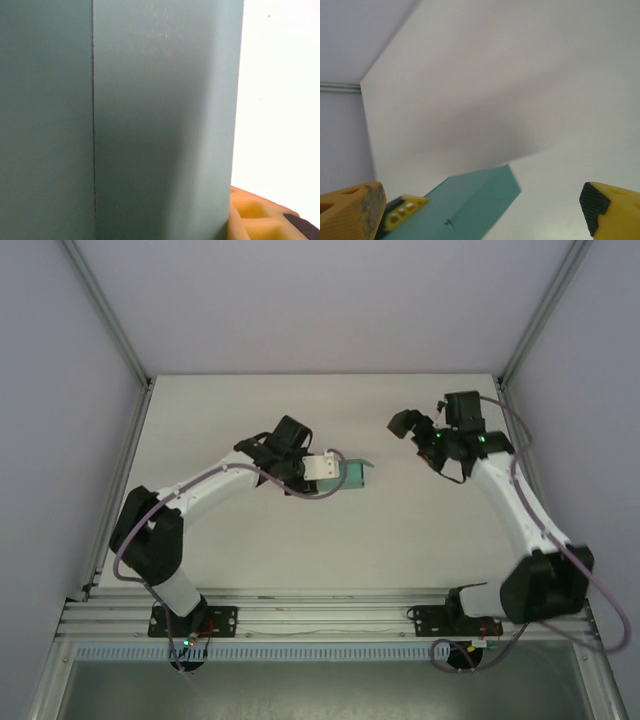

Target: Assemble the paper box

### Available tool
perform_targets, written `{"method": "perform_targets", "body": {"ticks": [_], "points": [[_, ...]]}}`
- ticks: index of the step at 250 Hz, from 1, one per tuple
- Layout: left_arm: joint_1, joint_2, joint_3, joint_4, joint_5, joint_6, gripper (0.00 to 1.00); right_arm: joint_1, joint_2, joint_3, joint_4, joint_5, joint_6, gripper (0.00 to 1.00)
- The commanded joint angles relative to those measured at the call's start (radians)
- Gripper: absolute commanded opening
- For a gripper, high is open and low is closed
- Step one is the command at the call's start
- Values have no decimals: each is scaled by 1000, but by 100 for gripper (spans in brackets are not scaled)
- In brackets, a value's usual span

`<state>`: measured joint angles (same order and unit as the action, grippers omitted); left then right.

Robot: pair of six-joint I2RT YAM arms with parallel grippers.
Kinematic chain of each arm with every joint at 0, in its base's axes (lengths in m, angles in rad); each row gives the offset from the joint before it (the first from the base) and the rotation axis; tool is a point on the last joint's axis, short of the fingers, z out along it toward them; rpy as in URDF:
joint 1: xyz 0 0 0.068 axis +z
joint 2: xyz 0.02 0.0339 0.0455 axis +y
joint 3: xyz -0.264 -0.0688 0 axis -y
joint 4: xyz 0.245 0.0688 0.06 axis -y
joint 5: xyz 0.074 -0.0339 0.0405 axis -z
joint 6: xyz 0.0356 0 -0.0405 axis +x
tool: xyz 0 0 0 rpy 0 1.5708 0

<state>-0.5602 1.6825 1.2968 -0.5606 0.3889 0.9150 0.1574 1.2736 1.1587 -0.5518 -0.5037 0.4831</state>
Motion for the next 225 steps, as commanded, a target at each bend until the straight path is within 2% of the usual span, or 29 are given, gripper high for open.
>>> {"method": "perform_targets", "body": {"ticks": [1,11,31,52,68,100,132,165,207,225], "points": [[11,100,118,-225,52,4,38,4,-115,-179,238,207,-304,100],[13,135,153,-270,45,-1,38,4,-163,-255,334,208,-328,100],[13,185,202,-335,53,2,38,4,-219,-331,426,32,-478,100],[13,206,207,-345,52,7,38,7,-223,-332,373,-174,-655,100],[13,219,215,-351,44,3,38,27,-200,-311,301,-247,-755,100],[13,254,243,-371,35,-3,38,97,-93,-240,215,-189,-845,95],[13,276,266,-377,39,-3,39,139,57,-126,105,-157,-909,81],[13,290,277,-380,43,-4,41,167,182,-26,13,-187,-968,66],[13,299,283,-366,47,-22,41,196,264,21,-52,-177,-1014,57],[13,300,289,-370,58,-31,41,203,274,13,-42,-154,-1011,48]]}}
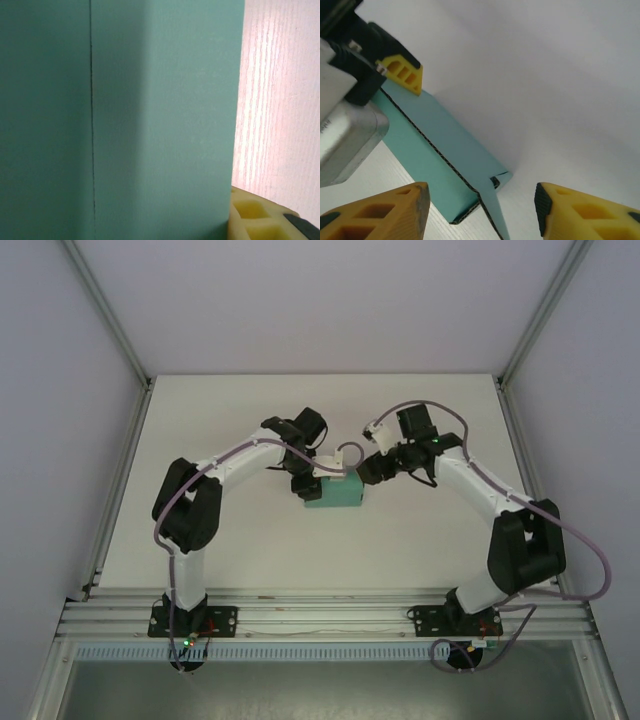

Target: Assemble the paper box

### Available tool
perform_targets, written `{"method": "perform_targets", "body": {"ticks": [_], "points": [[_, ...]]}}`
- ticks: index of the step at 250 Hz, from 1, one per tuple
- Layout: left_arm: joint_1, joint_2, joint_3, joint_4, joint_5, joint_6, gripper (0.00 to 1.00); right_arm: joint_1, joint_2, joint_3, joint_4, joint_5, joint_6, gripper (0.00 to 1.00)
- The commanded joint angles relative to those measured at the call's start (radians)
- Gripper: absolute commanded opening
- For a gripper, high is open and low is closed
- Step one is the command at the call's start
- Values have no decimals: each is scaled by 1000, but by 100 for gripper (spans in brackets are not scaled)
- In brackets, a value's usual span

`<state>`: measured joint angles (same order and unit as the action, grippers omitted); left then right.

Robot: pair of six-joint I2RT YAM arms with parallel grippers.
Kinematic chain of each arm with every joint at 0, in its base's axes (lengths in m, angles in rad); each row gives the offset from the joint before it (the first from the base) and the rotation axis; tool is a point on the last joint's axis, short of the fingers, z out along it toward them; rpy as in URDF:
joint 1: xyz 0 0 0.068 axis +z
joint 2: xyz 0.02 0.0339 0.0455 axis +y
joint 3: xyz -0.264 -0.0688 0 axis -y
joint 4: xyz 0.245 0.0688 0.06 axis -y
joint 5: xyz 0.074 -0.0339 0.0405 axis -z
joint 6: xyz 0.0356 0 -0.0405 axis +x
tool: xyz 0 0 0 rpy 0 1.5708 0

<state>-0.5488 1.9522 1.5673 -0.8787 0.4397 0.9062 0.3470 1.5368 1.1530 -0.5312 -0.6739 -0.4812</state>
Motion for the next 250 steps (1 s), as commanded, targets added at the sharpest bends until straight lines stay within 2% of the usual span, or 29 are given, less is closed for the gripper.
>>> {"method": "perform_targets", "body": {"ticks": [1,28,64,93,112,130,142,155,182,225,250], "points": [[1,30,19,-51,8,-21,41,14,12,19,-63,18,-47,48],[1,21,10,-41,6,-22,41,21,18,30,-62,69,-20,33],[0,24,14,-31,-11,-48,41,29,19,45,-57,117,51,9],[-6,25,15,-8,-32,-82,43,57,0,16,7,184,185,7],[-8,27,16,7,-49,-102,44,85,-33,-8,85,294,380,4],[-11,28,17,16,-61,-123,44,94,-65,-57,195,336,621,0],[-12,27,16,21,-59,-129,44,106,-85,-96,247,313,702,0],[-14,24,10,27,-56,-132,44,134,-109,-155,326,354,774,0],[-17,22,4,37,-49,-135,44,170,-144,-262,437,405,776,0],[-17,19,2,42,-50,-140,44,172,-134,-390,548,488,650,0],[-17,13,-4,41,-47,-136,44,173,-116,-434,594,489,583,0]]}}
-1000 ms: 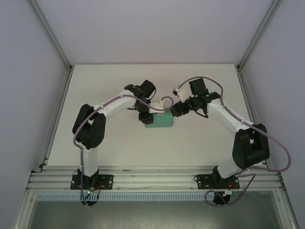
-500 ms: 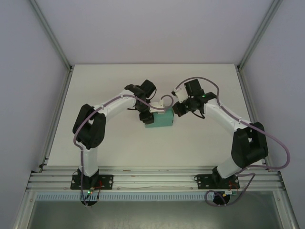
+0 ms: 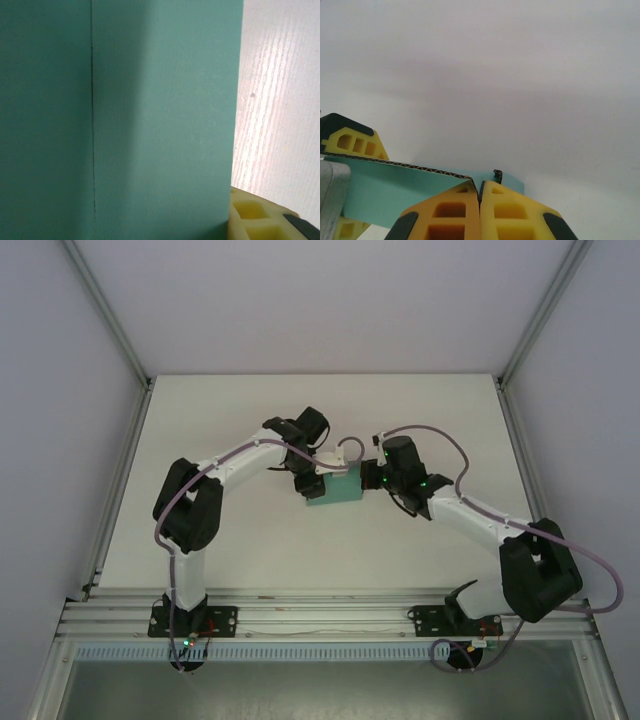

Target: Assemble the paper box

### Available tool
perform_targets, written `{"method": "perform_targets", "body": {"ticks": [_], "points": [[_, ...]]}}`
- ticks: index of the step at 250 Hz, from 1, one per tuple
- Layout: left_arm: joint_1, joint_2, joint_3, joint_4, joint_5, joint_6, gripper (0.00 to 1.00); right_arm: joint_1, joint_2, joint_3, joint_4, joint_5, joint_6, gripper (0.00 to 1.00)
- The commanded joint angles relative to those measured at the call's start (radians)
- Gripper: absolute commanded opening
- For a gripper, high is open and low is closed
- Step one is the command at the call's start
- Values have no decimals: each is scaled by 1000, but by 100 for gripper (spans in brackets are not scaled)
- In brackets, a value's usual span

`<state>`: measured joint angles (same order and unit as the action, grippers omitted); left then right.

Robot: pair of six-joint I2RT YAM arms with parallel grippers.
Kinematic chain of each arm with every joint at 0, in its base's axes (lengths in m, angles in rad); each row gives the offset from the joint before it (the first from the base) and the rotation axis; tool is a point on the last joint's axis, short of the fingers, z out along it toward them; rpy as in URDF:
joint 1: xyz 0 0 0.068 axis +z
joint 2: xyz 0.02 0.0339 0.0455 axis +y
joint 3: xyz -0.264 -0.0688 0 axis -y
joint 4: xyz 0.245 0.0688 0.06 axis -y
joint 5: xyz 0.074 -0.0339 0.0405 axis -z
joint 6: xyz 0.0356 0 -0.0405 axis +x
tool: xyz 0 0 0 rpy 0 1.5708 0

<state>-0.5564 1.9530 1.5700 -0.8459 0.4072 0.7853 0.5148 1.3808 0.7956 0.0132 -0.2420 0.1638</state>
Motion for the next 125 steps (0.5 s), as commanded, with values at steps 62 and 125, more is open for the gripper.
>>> {"method": "perform_targets", "body": {"ticks": [62,125], "points": [[-10,6,-18,25,-37,-29,46,44,41,-197,194,68,-114,1],[-10,-5,-18,43,-49,-53,50,65,84,-243,250,100,-133,2]]}}
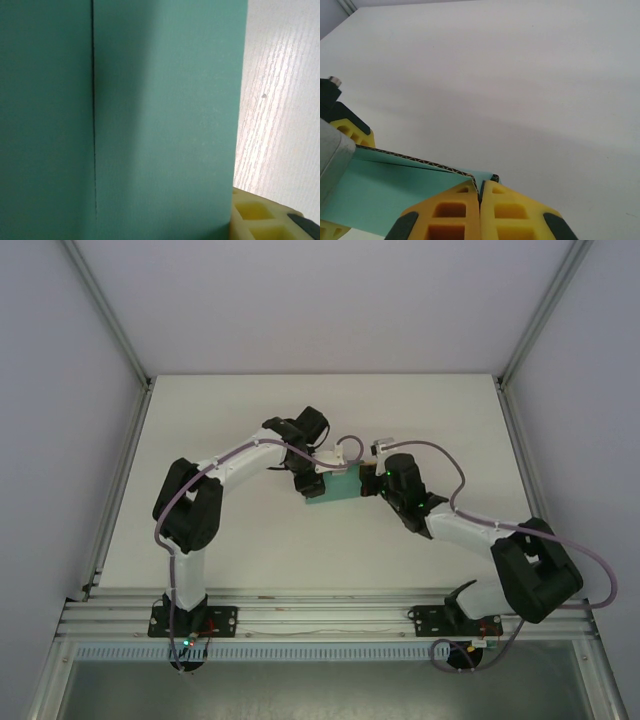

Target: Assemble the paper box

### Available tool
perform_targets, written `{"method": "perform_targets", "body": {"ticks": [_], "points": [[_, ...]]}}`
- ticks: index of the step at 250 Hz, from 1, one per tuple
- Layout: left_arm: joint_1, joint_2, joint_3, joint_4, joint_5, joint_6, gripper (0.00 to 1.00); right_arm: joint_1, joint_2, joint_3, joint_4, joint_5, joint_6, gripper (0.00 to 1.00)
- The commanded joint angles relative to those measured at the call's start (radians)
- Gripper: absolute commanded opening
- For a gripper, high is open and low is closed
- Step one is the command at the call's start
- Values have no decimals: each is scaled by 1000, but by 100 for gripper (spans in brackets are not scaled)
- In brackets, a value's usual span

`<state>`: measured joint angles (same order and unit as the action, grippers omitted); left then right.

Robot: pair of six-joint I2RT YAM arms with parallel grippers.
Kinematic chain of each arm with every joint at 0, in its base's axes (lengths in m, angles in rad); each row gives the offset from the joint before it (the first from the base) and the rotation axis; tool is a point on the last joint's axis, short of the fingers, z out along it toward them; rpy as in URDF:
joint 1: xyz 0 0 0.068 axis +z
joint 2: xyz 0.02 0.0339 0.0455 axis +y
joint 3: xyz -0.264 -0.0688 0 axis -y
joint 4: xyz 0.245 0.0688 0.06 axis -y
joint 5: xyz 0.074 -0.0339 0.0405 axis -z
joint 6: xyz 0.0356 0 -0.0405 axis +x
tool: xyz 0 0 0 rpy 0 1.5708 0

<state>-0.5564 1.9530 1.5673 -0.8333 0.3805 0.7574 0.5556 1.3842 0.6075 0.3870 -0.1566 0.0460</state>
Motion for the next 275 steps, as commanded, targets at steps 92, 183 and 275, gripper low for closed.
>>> {"method": "perform_targets", "body": {"ticks": [92,183,275], "points": [[-11,-76,-44,80,-50,-107,84,69,121,-93,-29,119,-54,0],[-2,-299,-201,207,-229,-332,100,102,82,-74,-94,176,-36,0],[22,-484,-464,384,-244,-557,69,135,78,-20,-198,223,26,0]]}}
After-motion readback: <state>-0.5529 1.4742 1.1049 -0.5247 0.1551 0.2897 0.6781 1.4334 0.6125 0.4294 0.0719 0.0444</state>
